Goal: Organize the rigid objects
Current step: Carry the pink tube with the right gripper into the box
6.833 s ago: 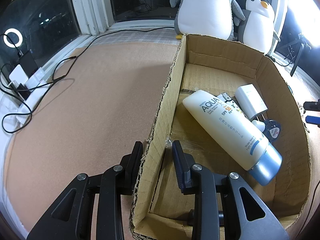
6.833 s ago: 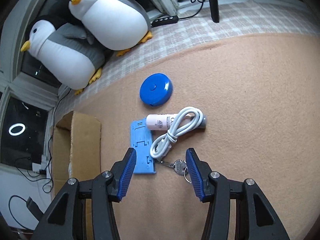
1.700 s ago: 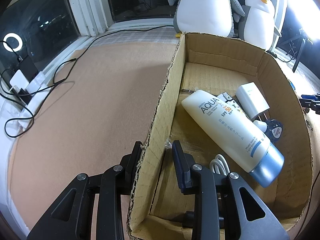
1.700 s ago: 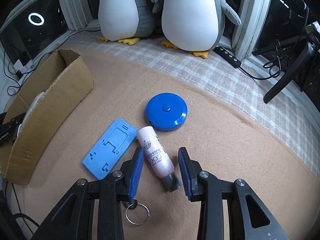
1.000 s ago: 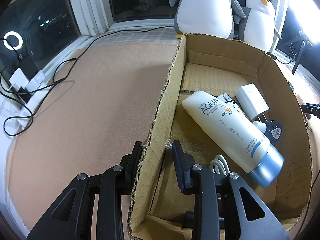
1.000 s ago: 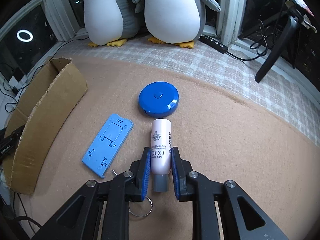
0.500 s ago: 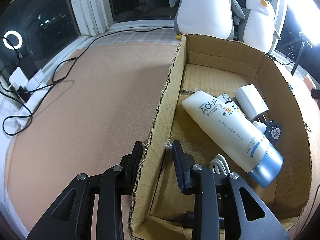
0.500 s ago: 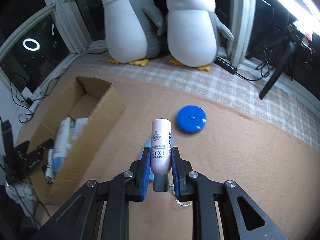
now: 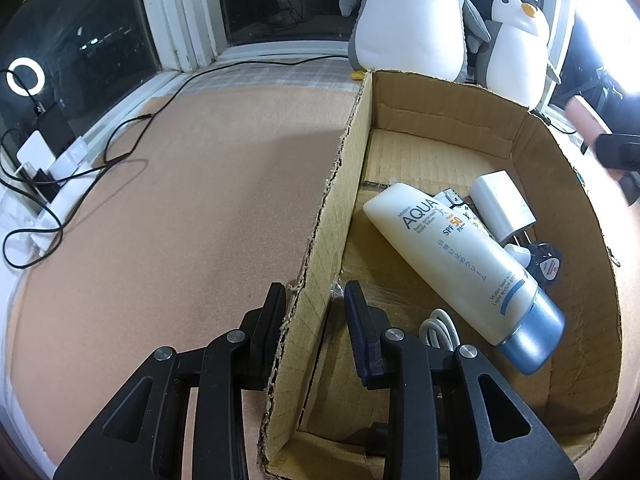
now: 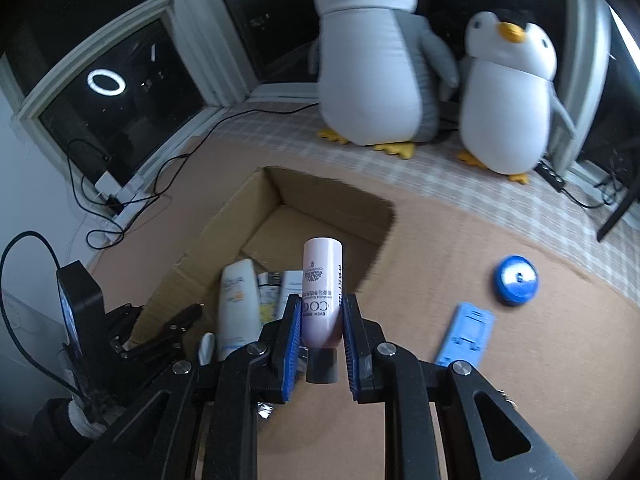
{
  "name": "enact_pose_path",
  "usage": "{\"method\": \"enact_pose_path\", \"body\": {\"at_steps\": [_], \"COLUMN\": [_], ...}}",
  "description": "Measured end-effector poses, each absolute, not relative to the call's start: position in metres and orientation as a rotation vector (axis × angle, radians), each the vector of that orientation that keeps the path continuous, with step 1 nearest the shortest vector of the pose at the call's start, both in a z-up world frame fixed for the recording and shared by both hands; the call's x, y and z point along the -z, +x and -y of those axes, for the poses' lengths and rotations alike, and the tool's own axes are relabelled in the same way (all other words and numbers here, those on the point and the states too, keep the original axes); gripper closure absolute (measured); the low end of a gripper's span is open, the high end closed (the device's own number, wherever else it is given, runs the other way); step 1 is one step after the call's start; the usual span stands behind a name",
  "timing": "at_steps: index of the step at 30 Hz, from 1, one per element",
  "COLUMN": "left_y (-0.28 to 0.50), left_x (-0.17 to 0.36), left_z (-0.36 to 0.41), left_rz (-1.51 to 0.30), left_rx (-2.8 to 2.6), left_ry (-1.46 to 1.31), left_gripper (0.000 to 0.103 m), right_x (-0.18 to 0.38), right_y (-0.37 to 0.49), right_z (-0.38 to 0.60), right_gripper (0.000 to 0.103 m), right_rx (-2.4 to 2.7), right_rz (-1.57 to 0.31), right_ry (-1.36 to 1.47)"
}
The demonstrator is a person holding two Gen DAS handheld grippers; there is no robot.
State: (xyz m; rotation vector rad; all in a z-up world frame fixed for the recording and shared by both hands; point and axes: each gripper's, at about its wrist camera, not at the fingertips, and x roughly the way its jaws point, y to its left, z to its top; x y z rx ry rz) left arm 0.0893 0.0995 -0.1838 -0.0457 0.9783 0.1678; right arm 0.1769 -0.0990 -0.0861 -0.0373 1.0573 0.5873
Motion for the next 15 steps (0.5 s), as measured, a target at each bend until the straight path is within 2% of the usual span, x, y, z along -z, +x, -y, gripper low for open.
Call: {"method": "enact_pose_path", "body": {"at_steps": [15], "left_y": [0.089], "left_x": [0.184], "left_z": [-0.099], "left_rz": [-0.976], "left_rx": [-0.168], "left_ry": [-0.051], "left_gripper": [0.074], "right_x": [0.122], "right_y": [0.171], "right_z": [0.035], "right_gripper": [0.085], "right_rx": [-0.625], "right_rz": [-1.111], "right_ry": [-0.15]}}
